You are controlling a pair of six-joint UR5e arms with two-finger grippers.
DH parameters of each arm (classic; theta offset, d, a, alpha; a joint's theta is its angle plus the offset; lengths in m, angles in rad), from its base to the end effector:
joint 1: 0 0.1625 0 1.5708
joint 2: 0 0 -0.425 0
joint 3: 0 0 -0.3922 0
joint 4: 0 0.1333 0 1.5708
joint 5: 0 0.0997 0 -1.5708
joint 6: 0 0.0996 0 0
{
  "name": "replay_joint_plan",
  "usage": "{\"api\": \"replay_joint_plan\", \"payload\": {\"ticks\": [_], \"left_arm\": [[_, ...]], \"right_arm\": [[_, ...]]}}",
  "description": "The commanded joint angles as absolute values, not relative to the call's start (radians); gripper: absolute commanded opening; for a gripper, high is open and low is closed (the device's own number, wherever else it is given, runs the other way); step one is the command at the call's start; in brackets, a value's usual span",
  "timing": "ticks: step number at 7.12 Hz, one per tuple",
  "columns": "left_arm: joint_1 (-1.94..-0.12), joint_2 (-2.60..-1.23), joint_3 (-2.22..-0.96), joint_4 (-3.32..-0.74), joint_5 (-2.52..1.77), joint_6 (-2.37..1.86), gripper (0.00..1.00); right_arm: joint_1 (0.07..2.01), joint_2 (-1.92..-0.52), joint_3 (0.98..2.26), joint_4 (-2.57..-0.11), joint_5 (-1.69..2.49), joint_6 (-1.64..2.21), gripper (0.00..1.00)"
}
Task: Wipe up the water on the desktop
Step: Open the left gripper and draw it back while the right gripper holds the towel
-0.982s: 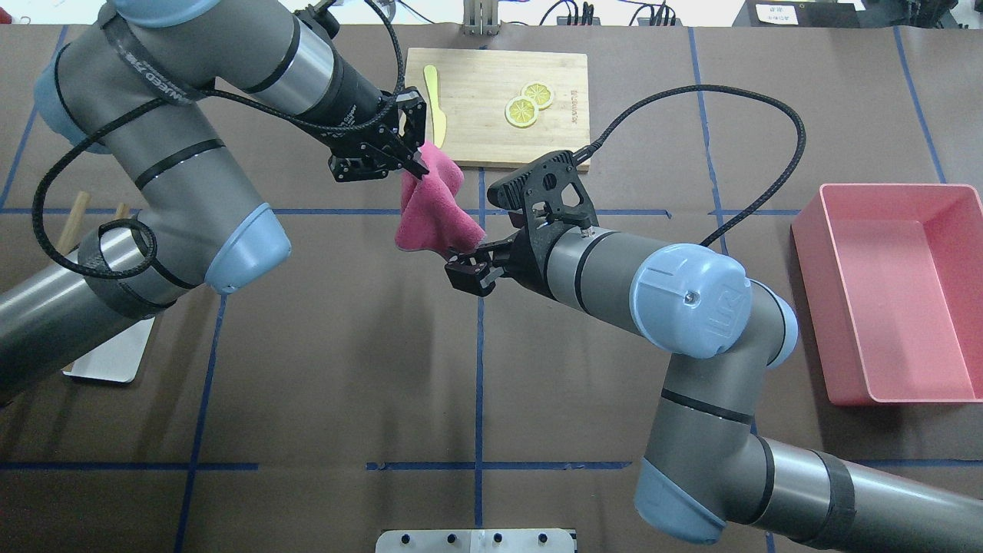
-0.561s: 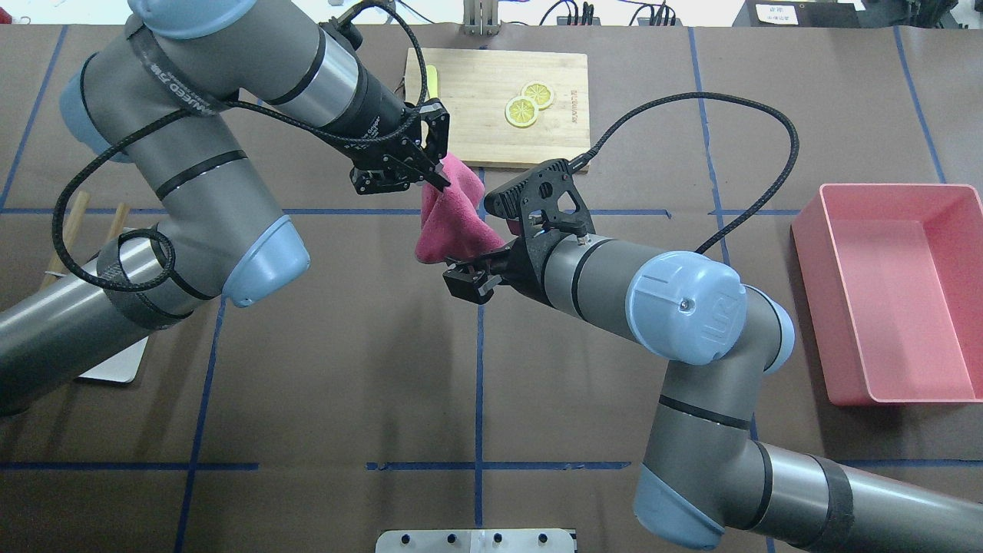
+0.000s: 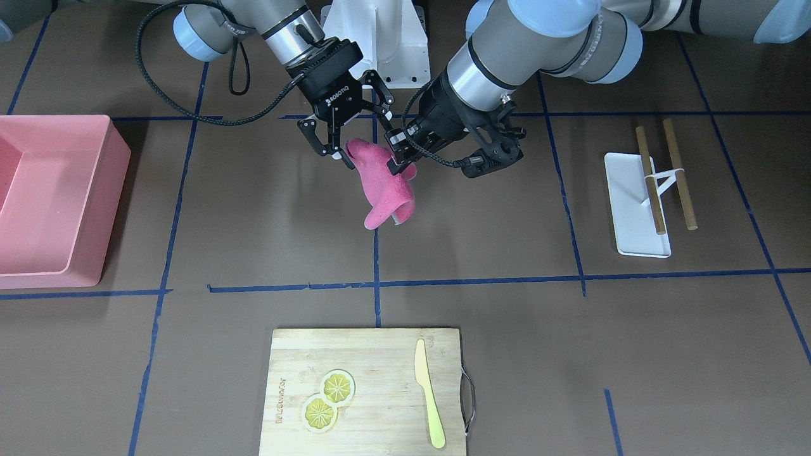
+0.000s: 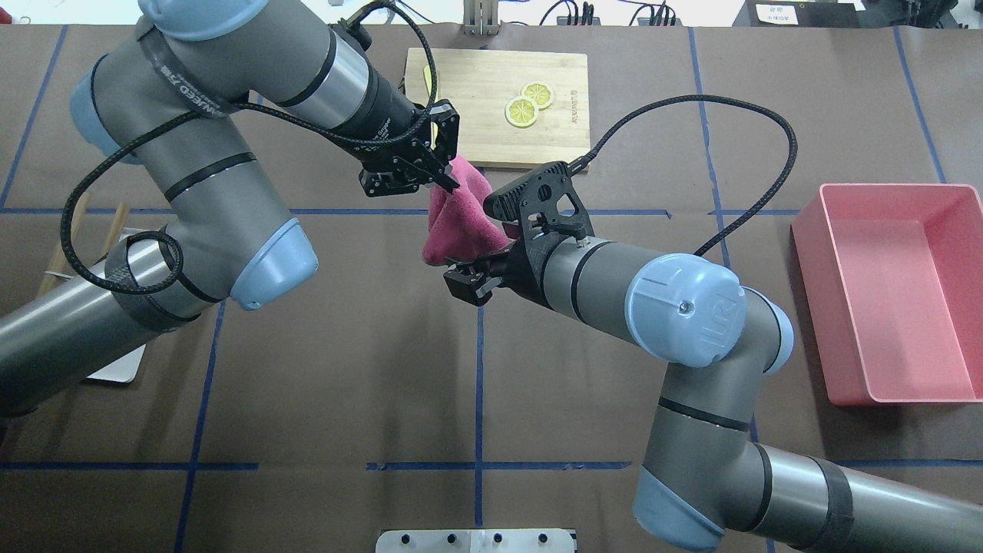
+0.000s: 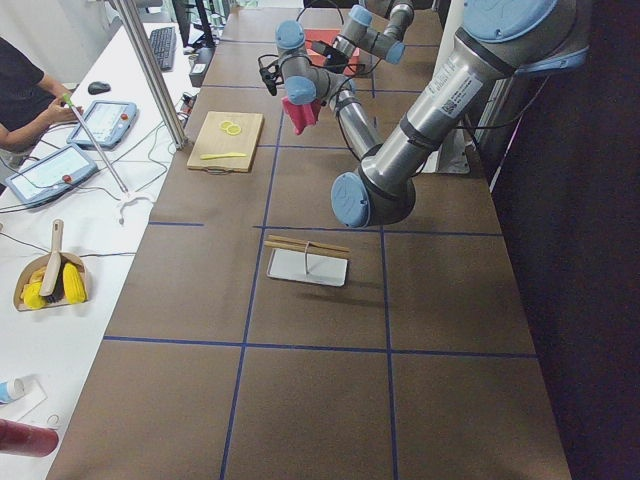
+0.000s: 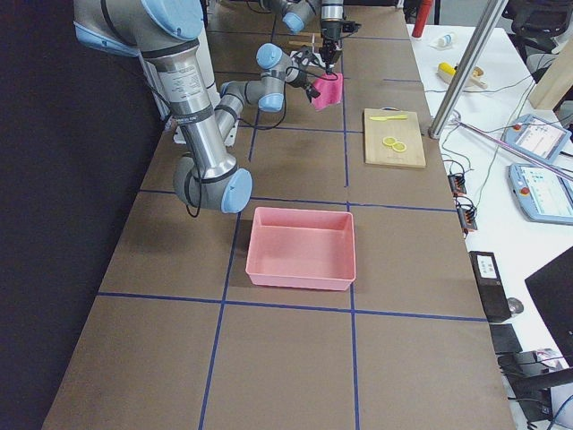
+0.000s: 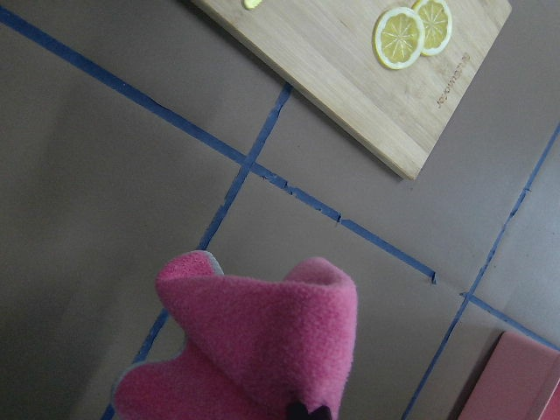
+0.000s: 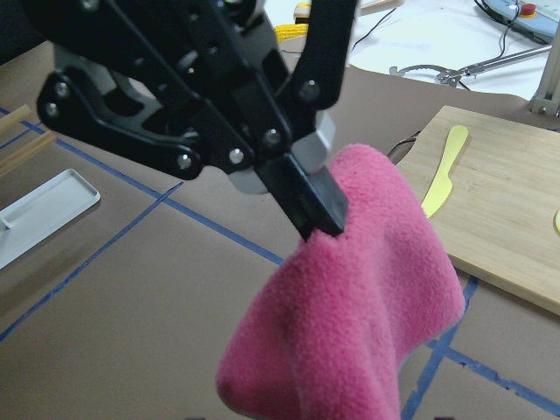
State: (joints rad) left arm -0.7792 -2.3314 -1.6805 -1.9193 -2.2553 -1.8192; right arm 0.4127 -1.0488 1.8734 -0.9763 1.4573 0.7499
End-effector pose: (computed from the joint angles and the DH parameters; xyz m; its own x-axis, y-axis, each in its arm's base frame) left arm 0.4149 -0.5086 0.1035 0.2077 -0.4729 -0.8563 0.1787 0.8790 -0.4421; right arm -0.4834 -0.3695 0.1593 0.4610 -0.5918 0.6612 -0.2402 0.6341 0.7350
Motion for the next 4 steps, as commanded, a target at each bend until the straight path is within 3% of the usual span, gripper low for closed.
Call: {"api": "replay_joint_plan", "payload": {"ticks": [1,2,3,4], "left_arm": [[-0.778,-2.33,-1.68,-1.921,-2.247,-1.819,0.0],[-0.778,-2.329,-1.68,-1.921,-2.247,-1.819,0.0],[-0.778,-2.329,-1.68,-1.922,-2.247,-1.818,0.0],[-0.778,-2.327,-1.68,-1.922,-2.247,-1.818,0.0]], "right_arm": [[0.41,-1.049,1.875,-0.976,1.457,0.752,0.88],[0.408,-1.048,1.876,-0.976,1.456,0.755,0.78],[0.407,-1.049,1.876,-0.976,1.457,0.762,0.48],[0.407,-1.049,1.876,-0.976,1.457,0.764,0.12]]}}
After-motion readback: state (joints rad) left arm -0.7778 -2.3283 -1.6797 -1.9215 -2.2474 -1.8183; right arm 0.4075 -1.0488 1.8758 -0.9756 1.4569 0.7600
